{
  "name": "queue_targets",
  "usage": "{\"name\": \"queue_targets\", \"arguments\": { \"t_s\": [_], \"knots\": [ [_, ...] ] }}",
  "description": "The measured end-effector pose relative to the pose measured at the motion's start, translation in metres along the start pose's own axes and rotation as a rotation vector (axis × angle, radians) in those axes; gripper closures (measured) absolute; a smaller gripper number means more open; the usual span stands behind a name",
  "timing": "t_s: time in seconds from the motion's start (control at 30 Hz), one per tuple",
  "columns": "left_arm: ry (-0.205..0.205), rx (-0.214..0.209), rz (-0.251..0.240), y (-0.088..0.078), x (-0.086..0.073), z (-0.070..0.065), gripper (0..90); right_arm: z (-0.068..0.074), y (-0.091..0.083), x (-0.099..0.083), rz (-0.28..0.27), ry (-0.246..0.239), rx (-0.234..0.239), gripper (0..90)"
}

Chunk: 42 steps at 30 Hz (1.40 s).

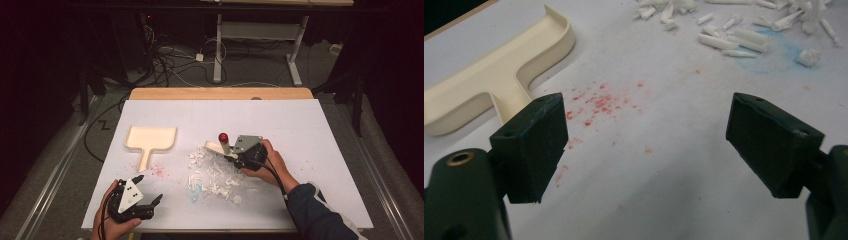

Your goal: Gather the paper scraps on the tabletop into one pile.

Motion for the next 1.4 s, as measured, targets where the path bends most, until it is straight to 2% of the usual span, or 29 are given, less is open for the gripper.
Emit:
{"name": "queue_targets", "arguments": {
  "t_s": [0.03,0.07,0.1,0.13,0.2,0.3,0.37,0.4,0.43,0.5,0.57,0.6,0.7,0.8,0.83,0.87,0.9,0.97,1.03,1.07,1.17,1.2,1.23,1.27,1.3,1.4],
  "knots": [
    [-0.006,-0.005,-0.005,0.000,0.001,0.000,16.2,0.004,-0.005,-0.001,-0.015,0.008,0.020,67.0],
    [-0.006,-0.006,-0.008,-0.001,0.001,0.000,16.2,0.004,-0.005,-0.001,-0.015,0.008,0.020,67.0],
    [-0.005,-0.005,-0.010,-0.001,0.002,-0.001,16.2,0.011,-0.014,-0.003,-0.031,0.004,0.050,67.1],
    [-0.009,0.002,-0.011,-0.002,0.003,-0.001,16.2,0.015,-0.019,-0.004,-0.031,0.002,0.058,67.2],
    [-0.011,0.004,-0.010,-0.002,0.003,-0.001,16.2,0.019,-0.025,-0.005,-0.032,-0.015,0.058,67.3],
    [-0.032,-0.003,-0.011,-0.002,0.003,0.001,16.2,0.020,-0.031,-0.004,-0.031,-0.015,0.045,67.4],
    [-0.048,0.002,-0.017,-0.003,0.003,0.003,16.2,0.018,-0.037,-0.002,-0.045,-0.004,0.053,67.4],
    [-0.060,0.000,-0.024,-0.003,0.004,0.004,16.2,0.012,-0.042,0.002,-0.062,0.003,0.027,67.4],
    [-0.060,0.000,-0.024,-0.003,0.004,0.004,16.2,0.012,-0.042,0.002,-0.062,0.003,0.027,67.4],
    [-0.057,0.002,-0.017,-0.002,0.003,0.005,16.2,0.001,-0.045,0.008,-0.069,0.015,-0.015,67.4],
    [-0.054,0.002,-0.015,-0.002,0.003,0.004,16.2,-0.002,-0.045,0.011,-0.071,0.014,-0.030,67.4],
    [-0.051,0.002,-0.012,-0.001,0.003,0.004,16.2,-0.009,-0.041,0.016,-0.072,0.009,-0.047,67.4],
    [-0.053,0.002,-0.014,-0.001,0.003,0.004,16.2,-0.016,-0.032,0.021,-0.070,0.010,-0.067,67.4],
    [-0.049,-0.001,-0.009,0.000,0.003,0.004,16.2,-0.025,-0.004,0.032,-0.036,-0.013,-0.095,67.4],
    [-0.045,0.000,-0.005,0.000,0.003,0.004,16.2,-0.025,-0.004,0.032,-0.036,-0.013,-0.095,67.4],
    [-0.041,-0.001,-0.002,0.001,0.002,0.004,16.2,-0.026,0.010,0.037,-0.019,-0.035,-0.107,67.4],
    [-0.038,-0.003,0.001,0.001,0.002,0.004,16.2,-0.026,0.018,0.040,-0.010,-0.036,-0.115,67.4],
    [-0.040,-0.005,0.001,0.001,0.001,0.004,16.2,-0.025,0.031,0.045,0.005,-0.073,-0.126,67.4],
    [-0.041,-0.007,0.000,0.001,0.001,0.005,16.2,-0.025,0.037,0.046,0.010,-0.069,-0.130,67.4],
    [-0.041,-0.009,0.001,0.001,0.001,0.005,16.2,-0.022,0.048,0.049,0.008,-0.078,-0.113,67.4],
    [-0.039,-0.013,0.003,0.002,0.000,0.004,16.2,-0.018,0.054,0.052,-0.011,-0.098,-0.090,67.4],
    [-0.036,-0.014,0.004,0.002,0.000,0.004,16.2,-0.015,0.056,0.053,-0.020,-0.112,-0.062,67.4],
    [-0.030,-0.017,0.009,0.003,0.000,0.003,16.2,-0.008,0.060,0.054,-0.031,-0.164,-0.028,67.3],
    [-0.030,-0.017,0.009,0.003,0.000,0.003,16.2,-0.008,0.060,0.054,-0.031,-0.164,-0.028,67.3],
    [-0.020,-0.015,0.013,0.003,0.000,0.002,16.2,-0.002,0.061,0.055,-0.039,-0.182,0.005,67.2],
    [-0.016,-0.018,0.014,0.002,0.000,0.001,16.2,0.004,0.058,0.053,-0.059,-0.208,0.041,67.1]
  ]
}}
Point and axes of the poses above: each handheld gripper's, and its own axes: y roughly forward along the jaws, x roughly out of its top, z roughly to its left, the point moved 3 cm from there along y, roughly forward along the jaws, and after that the axes turned 1 degree about y, right-handed, at the moved point
